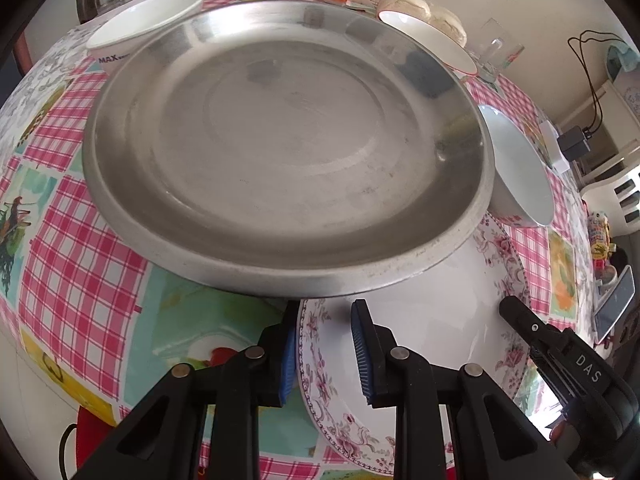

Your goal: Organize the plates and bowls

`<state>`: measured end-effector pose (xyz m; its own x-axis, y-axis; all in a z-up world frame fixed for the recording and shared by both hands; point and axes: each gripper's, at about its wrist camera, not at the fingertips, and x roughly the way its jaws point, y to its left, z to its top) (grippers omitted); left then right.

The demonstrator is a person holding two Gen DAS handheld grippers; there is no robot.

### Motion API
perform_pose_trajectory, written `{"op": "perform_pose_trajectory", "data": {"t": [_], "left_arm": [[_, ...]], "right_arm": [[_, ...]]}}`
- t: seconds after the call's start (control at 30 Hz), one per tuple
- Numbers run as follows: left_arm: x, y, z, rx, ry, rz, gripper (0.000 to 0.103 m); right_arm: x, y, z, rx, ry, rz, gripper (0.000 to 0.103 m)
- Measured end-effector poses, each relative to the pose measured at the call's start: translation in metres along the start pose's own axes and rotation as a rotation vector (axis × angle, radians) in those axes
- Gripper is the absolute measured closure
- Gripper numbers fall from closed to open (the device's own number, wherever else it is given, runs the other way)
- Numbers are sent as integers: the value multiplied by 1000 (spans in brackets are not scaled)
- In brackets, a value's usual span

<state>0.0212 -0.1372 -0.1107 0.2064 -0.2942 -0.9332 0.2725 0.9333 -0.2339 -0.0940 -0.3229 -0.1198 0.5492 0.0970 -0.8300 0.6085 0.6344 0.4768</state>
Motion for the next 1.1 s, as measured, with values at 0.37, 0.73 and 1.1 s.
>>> {"op": "perform_pose_trajectory", "data": {"t": [0.37,0.73,1.1], "left_arm": [[8,-21,-6,58,10,-11,76],[11,-21,-4,61,13,-16,75],[9,-23,-4,57,49,-72,75]], "right_arm": [[-10,-21,1,56,-3,7,88],[-14,-25,-1,43,-18,1,88],[-22,-25,6,46,-17,-23,89]]}}
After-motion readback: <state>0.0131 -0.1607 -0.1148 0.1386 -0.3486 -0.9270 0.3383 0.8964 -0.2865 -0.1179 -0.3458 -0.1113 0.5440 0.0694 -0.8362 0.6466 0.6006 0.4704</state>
